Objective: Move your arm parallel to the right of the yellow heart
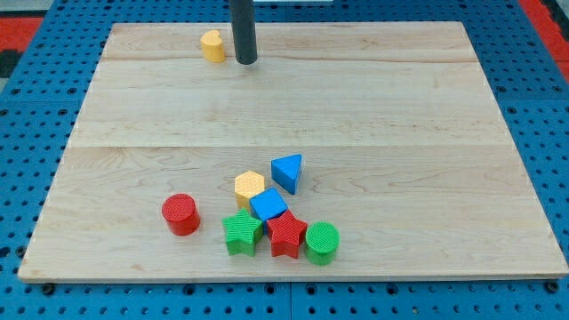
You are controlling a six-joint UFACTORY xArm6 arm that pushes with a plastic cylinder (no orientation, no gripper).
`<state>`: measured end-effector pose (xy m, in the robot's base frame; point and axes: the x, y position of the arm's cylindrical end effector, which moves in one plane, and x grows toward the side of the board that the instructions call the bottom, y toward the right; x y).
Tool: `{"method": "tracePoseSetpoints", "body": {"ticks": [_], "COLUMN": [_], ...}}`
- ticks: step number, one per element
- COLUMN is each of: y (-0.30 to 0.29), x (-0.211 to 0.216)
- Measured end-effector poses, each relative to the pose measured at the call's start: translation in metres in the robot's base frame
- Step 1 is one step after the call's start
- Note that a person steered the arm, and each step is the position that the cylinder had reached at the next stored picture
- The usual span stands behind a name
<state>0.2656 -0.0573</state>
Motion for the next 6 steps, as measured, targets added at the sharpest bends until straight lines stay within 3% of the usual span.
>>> {"method": "tracePoseSetpoints", "body": {"ticks": [1,2,4,5,6], "y": [-0.030,-0.085,-0.026,-0.125,-0.137], "x": [-0.025,-0.021,0.004,-0.006,-0.018]}}
